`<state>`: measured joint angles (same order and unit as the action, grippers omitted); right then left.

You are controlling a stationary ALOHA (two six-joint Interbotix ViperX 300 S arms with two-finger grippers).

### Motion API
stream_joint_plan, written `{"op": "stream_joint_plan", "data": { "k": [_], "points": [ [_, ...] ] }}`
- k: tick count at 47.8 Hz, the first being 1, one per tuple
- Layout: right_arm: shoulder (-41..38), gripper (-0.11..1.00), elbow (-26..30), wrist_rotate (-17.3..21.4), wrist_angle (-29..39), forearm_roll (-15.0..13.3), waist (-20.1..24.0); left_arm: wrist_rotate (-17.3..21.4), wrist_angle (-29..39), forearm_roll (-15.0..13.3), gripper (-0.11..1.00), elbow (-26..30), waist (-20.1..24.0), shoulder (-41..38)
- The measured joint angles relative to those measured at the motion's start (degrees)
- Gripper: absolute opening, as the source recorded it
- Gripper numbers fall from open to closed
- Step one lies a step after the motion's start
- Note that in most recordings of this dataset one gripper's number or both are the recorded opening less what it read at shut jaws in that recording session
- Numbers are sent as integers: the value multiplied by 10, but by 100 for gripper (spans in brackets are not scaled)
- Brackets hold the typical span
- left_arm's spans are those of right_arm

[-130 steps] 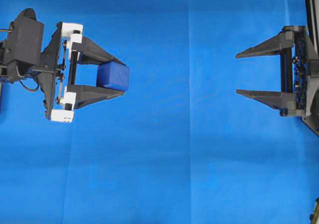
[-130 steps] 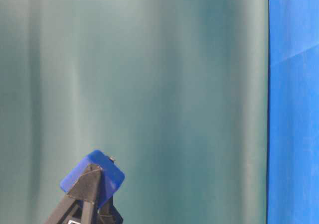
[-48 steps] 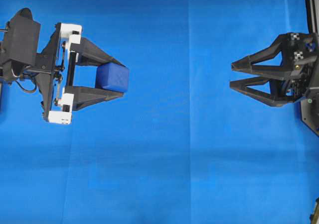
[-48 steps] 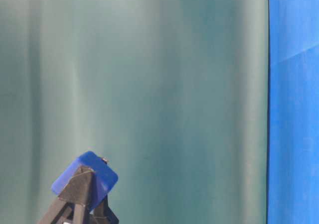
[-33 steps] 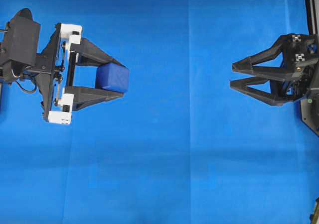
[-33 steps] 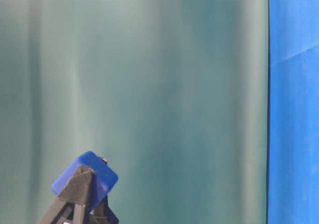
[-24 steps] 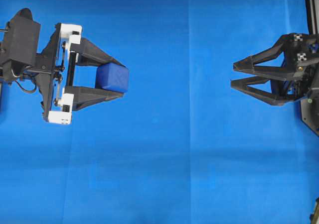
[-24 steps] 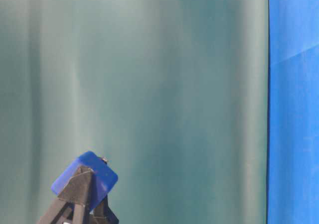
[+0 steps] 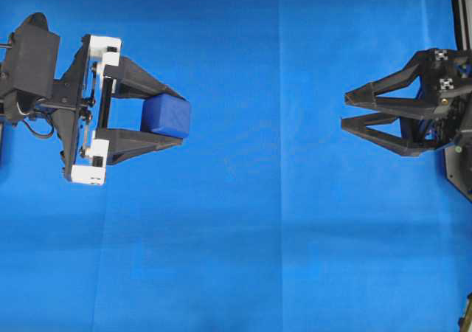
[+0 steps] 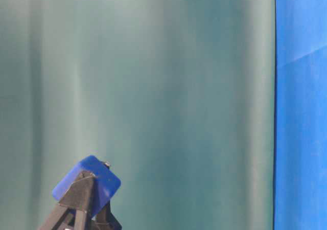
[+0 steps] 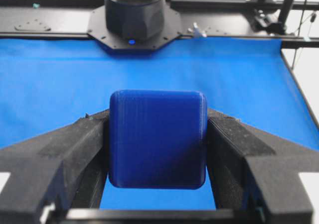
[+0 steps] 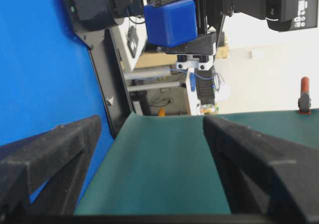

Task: Handover the blue block to the right arm after grasping it with the left arm, then place it in the designated position.
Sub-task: 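Rotate the right gripper and move it toward the held cube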

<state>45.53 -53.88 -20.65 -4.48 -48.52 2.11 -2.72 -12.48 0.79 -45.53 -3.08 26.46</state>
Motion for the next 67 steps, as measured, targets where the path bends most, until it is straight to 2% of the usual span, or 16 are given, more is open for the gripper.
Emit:
{"op": "stream_joint_plan", "data": {
  "k": [36,40,53,67],
  "points": [
    [-2,98,2,-1,0,-4,1,-1,1,0,49,0,0,0],
    [-5,98,4,0,0,-12,1,0,1,0,49,0,0,0],
    [-44,98,26,0,-7,-64,1,-1,1,0,49,0,-1,0],
    [-119,98,83,0,-38,-71,1,-1,1,0,49,0,-4,1]
  ]
}}
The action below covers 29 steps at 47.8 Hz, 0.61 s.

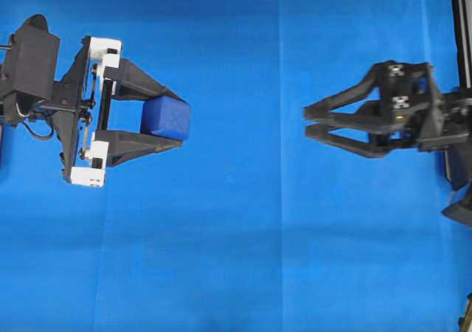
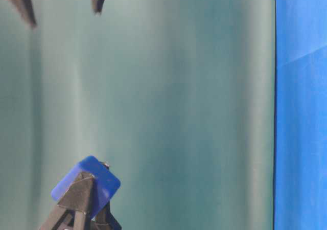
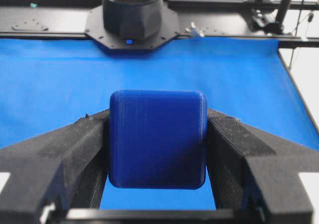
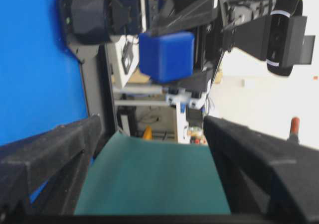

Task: Handover the blue block to the right arm after grasping it with the left arm, then place it in the designated position.
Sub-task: 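Rotate the right gripper and move it toward the held cube, then close the right gripper on the cube beside the left gripper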

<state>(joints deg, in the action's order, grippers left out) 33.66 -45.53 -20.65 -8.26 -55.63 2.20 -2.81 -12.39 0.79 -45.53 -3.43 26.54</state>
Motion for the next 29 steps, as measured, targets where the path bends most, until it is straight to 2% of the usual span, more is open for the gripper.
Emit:
{"op": "stream_joint_plan", "data": {
  "k": [13,29],
  "points": [
    [-98,98,66,-1,-11,-1,-4,0,-1,0,49,0,-6,0],
    [-227,98,178,-1,-11,-1,-11,0,0,-1,49,0,-10,-1]
  ]
}}
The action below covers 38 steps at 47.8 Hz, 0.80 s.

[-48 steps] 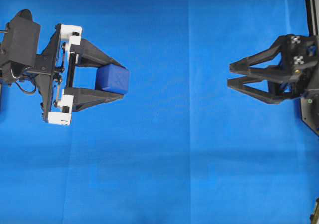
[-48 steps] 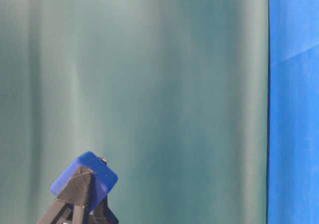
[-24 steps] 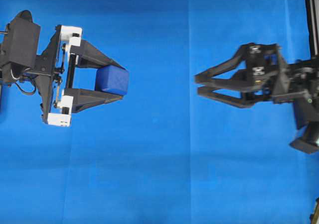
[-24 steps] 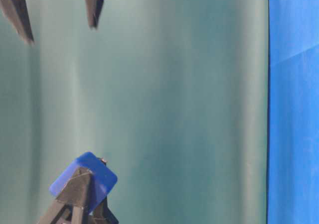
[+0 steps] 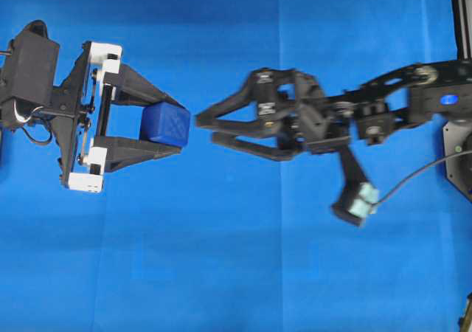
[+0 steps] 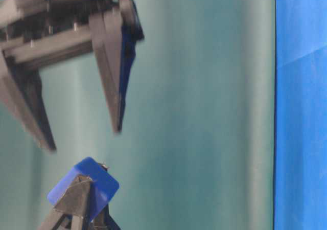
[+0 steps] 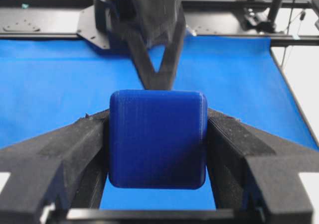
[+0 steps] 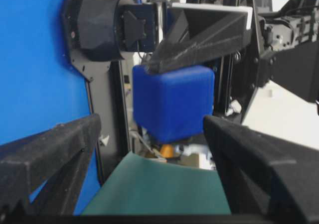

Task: Handover the blue block to the right arm after grasping it with the left arm, then place it in the designated position.
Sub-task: 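Close the right gripper on the cube beside the left gripper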

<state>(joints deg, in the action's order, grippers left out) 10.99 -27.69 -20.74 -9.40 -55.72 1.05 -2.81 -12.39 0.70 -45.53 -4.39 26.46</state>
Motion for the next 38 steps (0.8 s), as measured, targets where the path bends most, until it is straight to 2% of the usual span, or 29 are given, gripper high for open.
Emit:
{"op": "stream_joint_plan", "data": {
  "k": [15,38],
  "points": [
    [-62,98,65,1,1,-1,-1,-1,0,-1,49,0,0,0],
    [-75,97,81,2,3,0,-1,-1,0,-1,49,0,-1,1]
  ]
}}
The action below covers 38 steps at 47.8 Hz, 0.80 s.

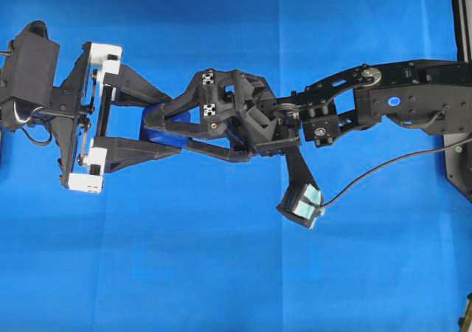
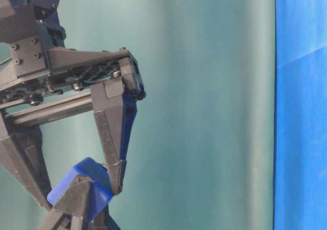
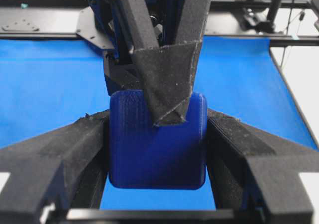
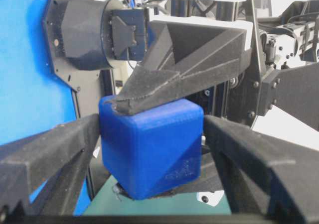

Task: Handover the blue block to the right arm after grasping it with the left arm, then place it in the designated position.
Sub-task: 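Close the right gripper on the cube beside the left gripper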

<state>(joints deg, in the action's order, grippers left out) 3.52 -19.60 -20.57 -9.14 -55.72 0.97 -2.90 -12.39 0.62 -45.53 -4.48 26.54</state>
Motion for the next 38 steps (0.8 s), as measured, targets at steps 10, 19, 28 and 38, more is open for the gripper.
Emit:
{"op": "stream_joint_plan", "data": {
  "k": [10,19,28,38],
  "points": [
    [-13,58,19,6,35,2,1,1,0,0,49,0,0,0],
    [-14,44,20,30,56,6,3,-2,0,-3,49,0,-1,-1],
    [-14,44,21,53,59,6,3,-2,0,-3,49,0,-1,0],
    [-14,44,22,58,60,7,3,-2,0,-3,49,0,-1,0]
  ]
}}
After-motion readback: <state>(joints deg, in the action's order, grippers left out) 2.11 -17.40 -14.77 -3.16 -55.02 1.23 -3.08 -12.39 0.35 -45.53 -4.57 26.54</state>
